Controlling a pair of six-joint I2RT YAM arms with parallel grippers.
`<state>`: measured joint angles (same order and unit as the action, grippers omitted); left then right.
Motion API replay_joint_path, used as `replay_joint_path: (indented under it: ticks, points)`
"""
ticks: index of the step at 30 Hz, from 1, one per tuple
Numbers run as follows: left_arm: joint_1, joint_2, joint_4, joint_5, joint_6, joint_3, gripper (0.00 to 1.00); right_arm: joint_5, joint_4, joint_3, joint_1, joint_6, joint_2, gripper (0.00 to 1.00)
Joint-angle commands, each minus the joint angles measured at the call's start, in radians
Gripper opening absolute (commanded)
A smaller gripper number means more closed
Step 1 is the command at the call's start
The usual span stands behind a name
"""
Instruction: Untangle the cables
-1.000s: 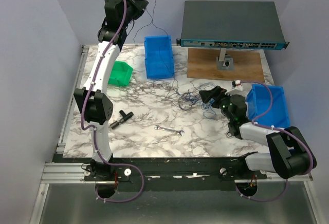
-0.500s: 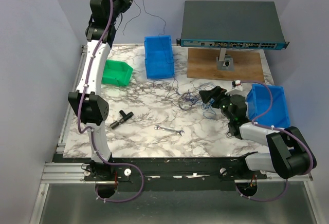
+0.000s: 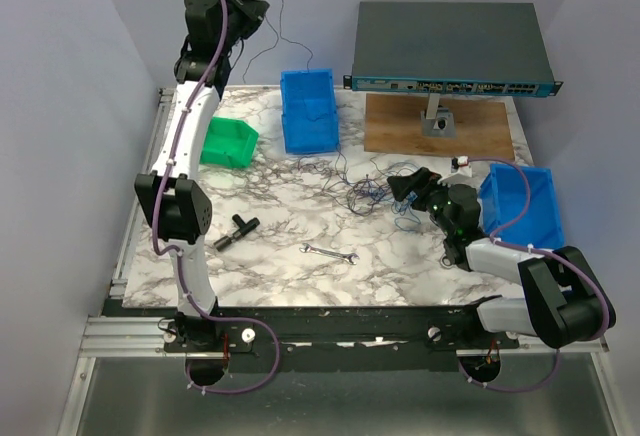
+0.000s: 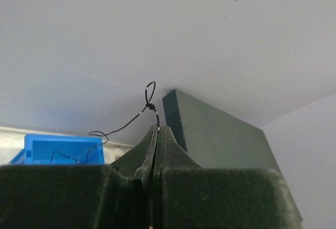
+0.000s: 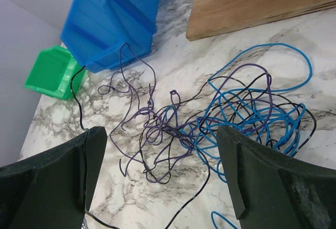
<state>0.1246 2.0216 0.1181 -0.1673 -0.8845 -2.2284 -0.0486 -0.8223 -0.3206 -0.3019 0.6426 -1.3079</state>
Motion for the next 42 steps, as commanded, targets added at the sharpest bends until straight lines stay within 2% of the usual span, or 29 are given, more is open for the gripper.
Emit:
replay_joint_path:
  ticks: [1, 5, 10, 16, 21, 24, 29, 36, 39, 42]
  points:
    - [0.025, 0.013, -0.002, -0.039, 0.008, 0.031, 0.00, -0.010, -0.024, 0.014, -0.004, -0.013, 0.014, 0.94]
    - [0.059, 0.037, 0.023, -0.021, 0.048, 0.044, 0.00, -0.010, -0.024, 0.012, -0.005, -0.013, 0.014, 0.94]
    - [0.122, 0.084, 0.094, 0.076, 0.088, 0.043, 0.00, -0.005, -0.024, 0.014, -0.005, -0.011, 0.016, 0.94]
    - [0.138, 0.133, 0.167, 0.155, -0.029, 0.091, 0.00, 0.004, -0.020, 0.018, -0.005, -0.016, 0.025, 0.94]
    - [0.145, 0.182, 0.294, 0.238, -0.053, 0.064, 0.00, 0.003, -0.019, 0.015, -0.005, -0.014, 0.021, 0.94]
    - [0.148, 0.217, 0.306, 0.223, -0.045, 0.043, 0.00, 0.004, -0.020, 0.017, -0.005, -0.013, 0.023, 0.94]
    - [0.153, 0.294, 0.331, 0.117, -0.055, -0.073, 0.00, 0.005, -0.021, 0.015, -0.005, -0.015, 0.018, 0.94]
    - [0.205, 0.164, 0.290, 0.303, 0.040, -0.054, 0.00, 0.006, -0.020, 0.012, -0.005, -0.015, 0.010, 0.94]
    - [0.217, 0.154, 0.259, 0.298, 0.074, -0.080, 0.00, 0.003, -0.023, 0.009, -0.004, -0.014, 0.006, 0.94]
    - [0.213, 0.175, 0.219, 0.228, 0.056, -0.103, 0.00, 0.005, -0.020, 0.011, -0.005, -0.016, 0.007, 0.94]
